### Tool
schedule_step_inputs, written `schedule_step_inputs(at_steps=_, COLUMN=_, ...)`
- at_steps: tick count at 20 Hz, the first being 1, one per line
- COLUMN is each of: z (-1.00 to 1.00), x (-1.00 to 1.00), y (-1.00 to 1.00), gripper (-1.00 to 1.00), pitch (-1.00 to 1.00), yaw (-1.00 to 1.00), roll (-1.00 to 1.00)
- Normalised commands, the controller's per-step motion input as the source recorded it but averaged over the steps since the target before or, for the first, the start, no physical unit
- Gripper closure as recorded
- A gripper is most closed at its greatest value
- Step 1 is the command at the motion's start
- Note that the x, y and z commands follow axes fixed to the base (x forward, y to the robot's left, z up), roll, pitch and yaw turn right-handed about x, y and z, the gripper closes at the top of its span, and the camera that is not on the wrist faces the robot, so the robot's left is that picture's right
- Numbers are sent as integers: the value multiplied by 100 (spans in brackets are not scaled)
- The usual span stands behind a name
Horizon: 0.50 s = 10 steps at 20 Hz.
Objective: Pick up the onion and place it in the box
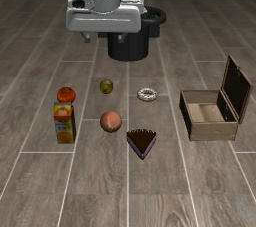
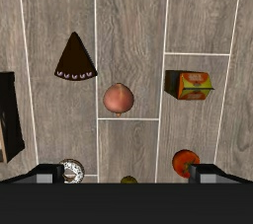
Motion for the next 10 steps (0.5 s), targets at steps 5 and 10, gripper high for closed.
schedule_step_inputs(at_steps=5, z=-40, x=0, y=20, gripper=-100, pitch=0, yaw=0, roll=0)
schedule_step_inputs(at_steps=10, z=-100, x=0, y=0, gripper=-100, pitch=0, yaw=0, roll=0)
